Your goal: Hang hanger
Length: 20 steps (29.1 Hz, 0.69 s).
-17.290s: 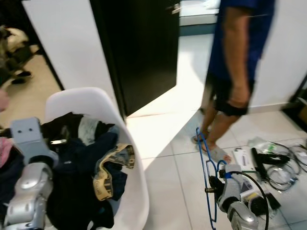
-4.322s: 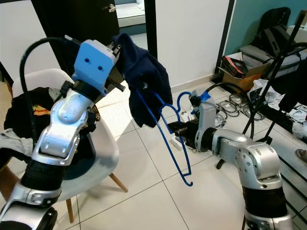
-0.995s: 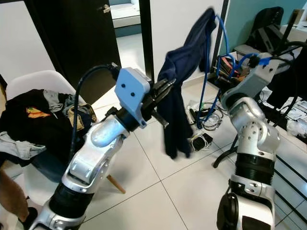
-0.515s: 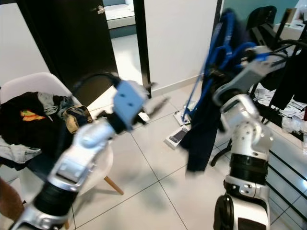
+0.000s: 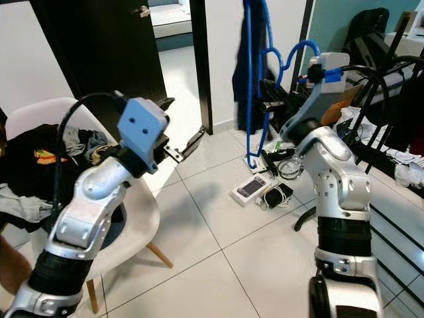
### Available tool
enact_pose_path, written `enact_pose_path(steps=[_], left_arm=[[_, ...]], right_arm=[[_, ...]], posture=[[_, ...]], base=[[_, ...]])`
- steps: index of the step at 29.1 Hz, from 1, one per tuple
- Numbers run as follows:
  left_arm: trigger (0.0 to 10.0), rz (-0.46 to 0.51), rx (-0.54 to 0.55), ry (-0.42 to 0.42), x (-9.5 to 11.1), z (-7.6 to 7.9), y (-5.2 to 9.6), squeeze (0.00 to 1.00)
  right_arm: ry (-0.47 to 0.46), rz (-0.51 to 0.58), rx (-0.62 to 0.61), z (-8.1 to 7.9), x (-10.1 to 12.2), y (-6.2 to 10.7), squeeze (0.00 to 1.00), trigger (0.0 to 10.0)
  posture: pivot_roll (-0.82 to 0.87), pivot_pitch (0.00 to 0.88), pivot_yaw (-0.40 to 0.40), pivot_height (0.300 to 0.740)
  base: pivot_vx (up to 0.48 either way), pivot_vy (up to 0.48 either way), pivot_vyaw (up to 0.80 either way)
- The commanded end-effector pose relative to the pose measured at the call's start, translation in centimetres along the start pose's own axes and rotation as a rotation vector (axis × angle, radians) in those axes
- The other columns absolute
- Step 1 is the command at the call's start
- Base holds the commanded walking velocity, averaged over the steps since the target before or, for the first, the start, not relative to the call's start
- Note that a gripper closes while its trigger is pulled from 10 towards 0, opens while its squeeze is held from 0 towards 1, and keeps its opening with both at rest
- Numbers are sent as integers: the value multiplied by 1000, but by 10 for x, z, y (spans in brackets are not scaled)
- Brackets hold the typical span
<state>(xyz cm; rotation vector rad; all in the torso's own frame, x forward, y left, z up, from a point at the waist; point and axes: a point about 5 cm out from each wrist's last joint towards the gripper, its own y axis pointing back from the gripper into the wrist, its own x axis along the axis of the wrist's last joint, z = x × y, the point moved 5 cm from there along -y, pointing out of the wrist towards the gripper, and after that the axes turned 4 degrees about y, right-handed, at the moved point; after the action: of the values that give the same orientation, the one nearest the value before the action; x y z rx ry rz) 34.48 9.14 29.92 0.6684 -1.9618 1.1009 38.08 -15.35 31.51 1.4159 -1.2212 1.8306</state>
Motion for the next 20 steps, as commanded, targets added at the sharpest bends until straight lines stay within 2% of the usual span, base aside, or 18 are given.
enact_pose_path(steps=[1,2,3,5,7,8,11,12,14,15,17,19,20], left_arm=[[10000,31,28,6,10,-9,0,1000],[10000,73,76,12,22,-22,-2,1000],[10000,73,76,12,22,-22,-2,1000],[10000,158,179,5,47,-50,-2,1000],[10000,158,179,5,47,-50,-2,1000],[10000,190,222,-2,57,-60,-1,0],[10000,190,222,-2,57,-60,-1,0],[10000,217,254,2,65,-67,1,0],[10000,217,254,2,65,-67,1,0],[10000,236,282,8,69,-70,3,0],[10000,236,282,8,69,-70,3,0],[10000,239,265,5,69,-59,2,0],[10000,239,265,5,69,-59,2,0]], right_arm=[[52,64,47,-9,15,-1,0,10000],[98,75,83,-10,19,1,0,10000],[98,75,83,-10,19,1,0,10000],[167,89,125,-10,25,1,0,10000],[167,89,125,-10,25,1,0,10000],[185,96,140,-10,27,0,0,10000],[185,96,140,-10,27,0,0,10000],[195,103,162,-14,28,-3,0,10000],[195,103,162,-14,28,-3,0,10000],[198,110,207,-23,27,-6,0,10000],[198,110,207,-23,27,-6,0,10000],[192,125,286,-41,27,-12,0,10000],[192,125,286,-41,27,-12,0,10000]], posture=[[-32,3,15,740],[-29,4,14,740],[-29,4,14,740],[-19,0,8,740],[-19,0,8,740],[-13,0,1,740],[-13,0,1,740],[-7,0,-5,740],[-7,0,-5,740],[-3,0,-18,740],[-3,0,-18,740],[-1,4,-30,740],[-1,4,-30,740]], base=[[0,0,0],[0,0,0],[0,0,0],[0,0,0],[0,0,0],[0,0,0],[0,0,0],[0,0,0],[0,0,0],[0,0,0],[0,0,0],[0,0,0],[0,0,0]])
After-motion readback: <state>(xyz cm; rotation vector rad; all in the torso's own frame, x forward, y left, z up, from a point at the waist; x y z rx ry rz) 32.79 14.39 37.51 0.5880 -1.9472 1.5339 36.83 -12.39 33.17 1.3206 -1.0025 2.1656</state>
